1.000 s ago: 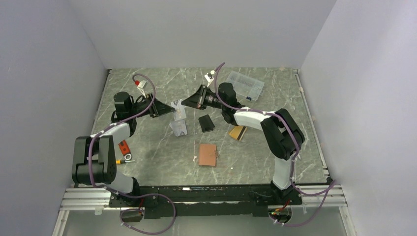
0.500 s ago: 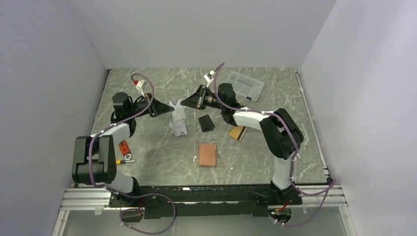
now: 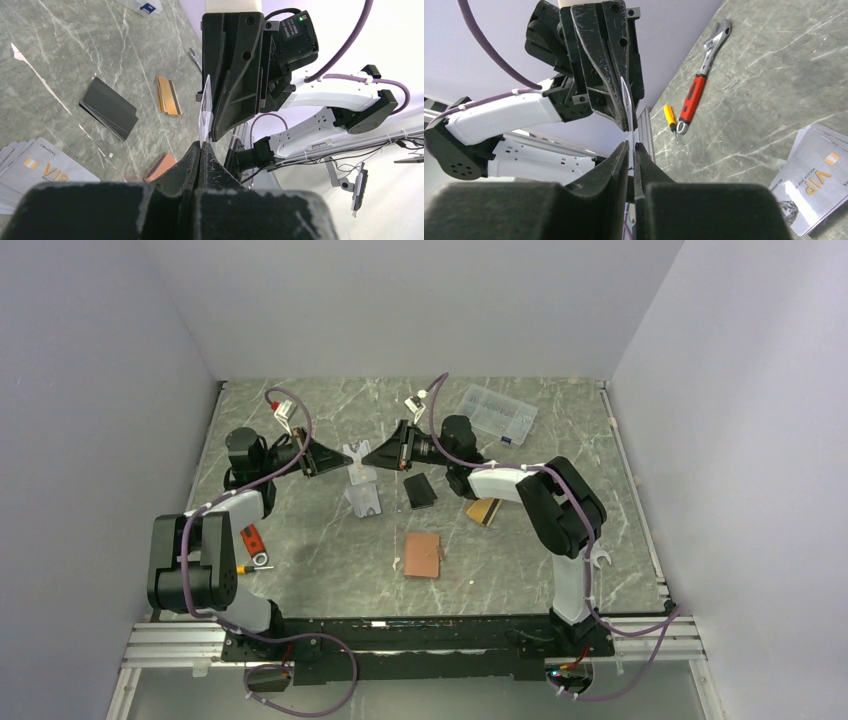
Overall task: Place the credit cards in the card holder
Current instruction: Pick up the credit card from the storage box.
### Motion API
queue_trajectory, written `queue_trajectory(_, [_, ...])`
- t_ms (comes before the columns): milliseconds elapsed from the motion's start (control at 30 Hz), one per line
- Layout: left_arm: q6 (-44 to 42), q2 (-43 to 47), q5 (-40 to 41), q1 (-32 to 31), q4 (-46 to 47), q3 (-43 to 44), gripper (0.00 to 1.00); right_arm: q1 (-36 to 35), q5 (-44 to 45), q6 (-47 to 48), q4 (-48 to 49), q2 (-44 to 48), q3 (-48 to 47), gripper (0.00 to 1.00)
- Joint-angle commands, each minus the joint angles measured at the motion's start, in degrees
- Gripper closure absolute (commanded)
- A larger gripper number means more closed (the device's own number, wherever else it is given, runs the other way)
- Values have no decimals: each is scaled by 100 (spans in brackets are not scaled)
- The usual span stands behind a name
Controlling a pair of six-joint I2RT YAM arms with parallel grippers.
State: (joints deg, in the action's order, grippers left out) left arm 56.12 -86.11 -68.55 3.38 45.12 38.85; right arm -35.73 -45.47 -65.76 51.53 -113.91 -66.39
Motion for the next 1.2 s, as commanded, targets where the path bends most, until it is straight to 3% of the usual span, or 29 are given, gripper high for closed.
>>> queue_trajectory(0, [-91, 50, -93, 57, 179, 87, 100, 6, -209, -47, 508, 219, 69, 92])
queue_trajectory(67, [-231, 98, -40, 58, -9, 108, 100, 17, -149, 89, 323, 321, 81, 100])
queue_trajectory(100, [-339, 137, -13, 58, -201, 138, 94, 23, -117, 176, 183, 376, 93, 100])
queue_trajectory(200, [-1043, 327, 123, 45, -1086, 297, 62, 58, -23, 585, -477, 629, 128, 100])
queue_trajectory(300, [-2802, 563, 528, -177, -3308, 945, 43, 177, 289, 1320, -1873, 1149, 417, 100])
queue_trajectory(367, [-3902, 596, 1025, -536, -4834, 1311, 40, 234, 669, 2081, -3075, 1638, 677, 100])
queue_trajectory(467, [-4713, 567, 1703, -1180, -5885, 1560, 39, 250, 1532, 3086, -4778, 2267, 1113, 100])
queue_trajectory(567, [-5234, 487, 2233, -1969, -6526, 1722, 34, 228, 2128, 3408, -5722, 2870, 1699, 100])
queue_trajectory(700, [-6135, 318, 3098, -3154, -6941, 1887, 32, 40, 2587, 3476, -6270, 3659, 2337, 100])
queue_trajectory(800, [-6632, 230, 3520, -3631, -7035, 1956, 32, -282, 2894, 3464, -6574, 3916, 2463, 100])
queue_trajectory(933, [-7147, 390, 3894, -3876, -7195, 1897, 33, -759, 3702, 3495, -7071, 3823, 2252, 100])
queue_trajectory(1167, [-8373, 744, 4495, -4288, -8766, 2305, 33, -947, 4517, 3345, -7376, 3951, 2199, 100])
